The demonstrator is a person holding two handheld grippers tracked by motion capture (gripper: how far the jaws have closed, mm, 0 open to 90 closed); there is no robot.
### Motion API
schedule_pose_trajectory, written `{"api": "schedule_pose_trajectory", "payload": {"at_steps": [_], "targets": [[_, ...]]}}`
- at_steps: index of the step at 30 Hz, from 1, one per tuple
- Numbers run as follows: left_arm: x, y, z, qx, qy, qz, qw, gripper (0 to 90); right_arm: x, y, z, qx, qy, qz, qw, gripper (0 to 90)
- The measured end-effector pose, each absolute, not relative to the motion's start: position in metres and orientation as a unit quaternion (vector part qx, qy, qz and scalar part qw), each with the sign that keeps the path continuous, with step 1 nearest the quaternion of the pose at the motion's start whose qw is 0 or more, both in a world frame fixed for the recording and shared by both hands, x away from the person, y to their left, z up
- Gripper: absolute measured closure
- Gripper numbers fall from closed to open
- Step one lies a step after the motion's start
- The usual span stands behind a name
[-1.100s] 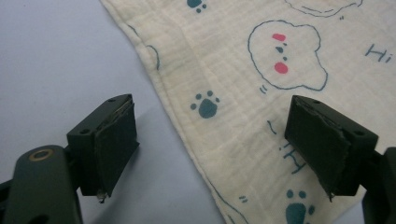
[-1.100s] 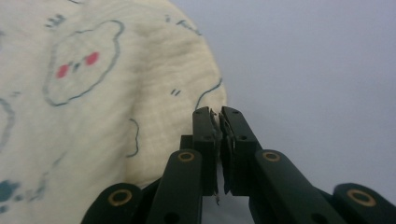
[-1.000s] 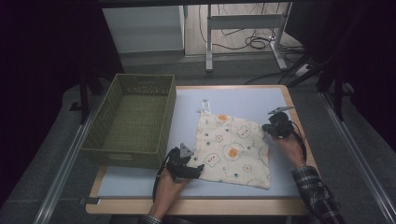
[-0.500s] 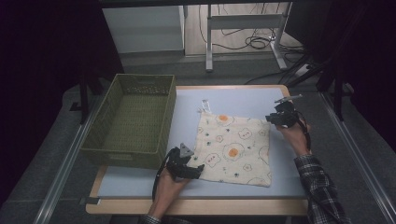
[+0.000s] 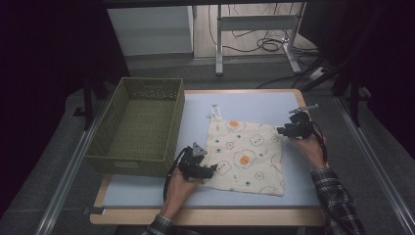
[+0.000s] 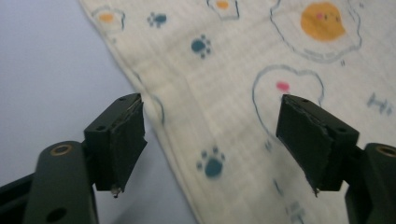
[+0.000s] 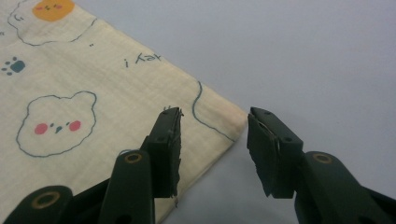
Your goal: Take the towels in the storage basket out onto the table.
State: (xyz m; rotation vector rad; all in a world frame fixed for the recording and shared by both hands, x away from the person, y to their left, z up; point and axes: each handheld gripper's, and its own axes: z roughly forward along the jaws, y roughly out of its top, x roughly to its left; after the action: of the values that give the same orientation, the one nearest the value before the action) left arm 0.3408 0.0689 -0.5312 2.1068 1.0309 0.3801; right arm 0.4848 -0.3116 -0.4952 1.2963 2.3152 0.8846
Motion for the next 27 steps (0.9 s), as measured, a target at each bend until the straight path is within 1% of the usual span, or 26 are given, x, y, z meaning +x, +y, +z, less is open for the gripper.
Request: {"api": "schedule_pose_trajectory", "payload": {"at_steps": [5, 8, 14, 18, 20, 25, 27], "targets": [[0.367, 0.058, -0.526, 0.826, 0.403, 0.151, 0.365, 29.9, 0.481, -0.313, -0.493, 0.460, 0.812, 0.318, 0.167, 51.6], [0.384, 0.054, -0.524, 0.827, 0.406, 0.156, 0.357, 31.6, 0.478, -0.315, -0.493, 0.459, 0.811, 0.322, 0.167, 50.6], [0.418, 0.048, -0.519, 0.817, 0.429, 0.165, 0.350, 36.4, 0.476, -0.323, -0.495, 0.462, 0.807, 0.329, 0.166, 50.2], [0.440, 0.046, -0.515, 0.807, 0.445, 0.178, 0.346, 42.3, 0.475, -0.329, -0.496, 0.466, 0.802, 0.335, 0.165, 50.8], [0.452, 0.045, -0.512, 0.803, 0.451, 0.189, 0.341, 46.8, 0.475, -0.332, -0.495, 0.467, 0.801, 0.338, 0.163, 52.7], [0.476, 0.044, -0.508, 0.799, 0.455, 0.204, 0.336, 60.1, 0.476, -0.336, -0.493, 0.467, 0.797, 0.346, 0.167, 61.0], [0.485, 0.046, -0.508, 0.796, 0.461, 0.205, 0.334, 64.1, 0.476, -0.336, -0.491, 0.465, 0.797, 0.346, 0.167, 64.0]]}}
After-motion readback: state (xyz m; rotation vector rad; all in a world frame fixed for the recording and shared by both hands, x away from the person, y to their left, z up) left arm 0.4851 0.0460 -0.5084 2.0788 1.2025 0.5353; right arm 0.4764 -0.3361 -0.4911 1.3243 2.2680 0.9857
